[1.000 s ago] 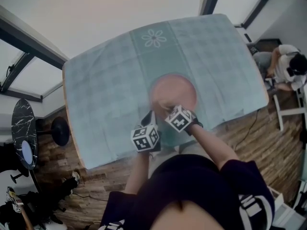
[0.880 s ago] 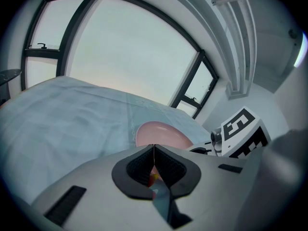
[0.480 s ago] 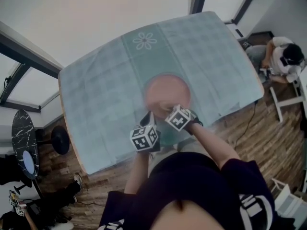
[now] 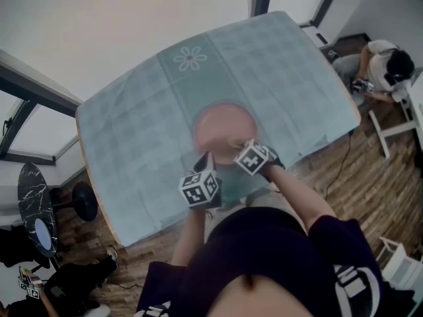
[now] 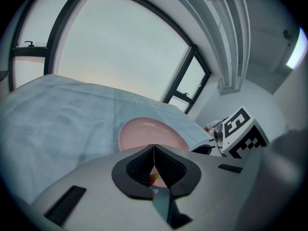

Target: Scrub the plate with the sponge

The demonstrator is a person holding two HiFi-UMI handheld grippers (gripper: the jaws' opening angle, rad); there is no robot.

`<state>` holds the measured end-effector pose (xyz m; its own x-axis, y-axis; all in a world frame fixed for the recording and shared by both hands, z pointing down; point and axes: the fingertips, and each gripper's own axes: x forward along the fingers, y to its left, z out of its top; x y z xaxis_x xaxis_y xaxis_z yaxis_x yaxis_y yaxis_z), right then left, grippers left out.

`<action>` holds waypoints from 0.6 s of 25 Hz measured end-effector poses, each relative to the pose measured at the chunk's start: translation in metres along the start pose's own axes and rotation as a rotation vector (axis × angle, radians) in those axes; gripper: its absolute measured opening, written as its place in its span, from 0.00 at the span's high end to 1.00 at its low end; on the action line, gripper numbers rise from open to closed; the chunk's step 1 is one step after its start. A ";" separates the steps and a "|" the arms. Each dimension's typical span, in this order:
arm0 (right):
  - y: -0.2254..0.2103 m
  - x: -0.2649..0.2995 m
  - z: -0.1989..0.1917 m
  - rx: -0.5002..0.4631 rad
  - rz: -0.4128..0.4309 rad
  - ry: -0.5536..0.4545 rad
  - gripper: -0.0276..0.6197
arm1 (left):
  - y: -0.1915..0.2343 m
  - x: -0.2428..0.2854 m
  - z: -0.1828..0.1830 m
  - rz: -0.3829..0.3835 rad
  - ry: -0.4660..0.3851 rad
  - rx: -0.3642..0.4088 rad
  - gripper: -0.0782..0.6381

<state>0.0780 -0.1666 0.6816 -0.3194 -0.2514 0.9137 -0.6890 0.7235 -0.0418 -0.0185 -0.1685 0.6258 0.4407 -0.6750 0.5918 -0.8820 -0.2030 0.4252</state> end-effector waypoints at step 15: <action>-0.055 0.005 -0.003 0.022 -0.090 0.055 0.90 | 0.007 0.017 0.005 0.026 0.014 -0.027 0.88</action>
<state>0.1158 -0.2055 0.6897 -0.2202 -0.2786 0.9348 -0.7274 0.6854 0.0330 -0.0179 -0.1851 0.6358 0.4198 -0.6697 0.6125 -0.8887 -0.1662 0.4273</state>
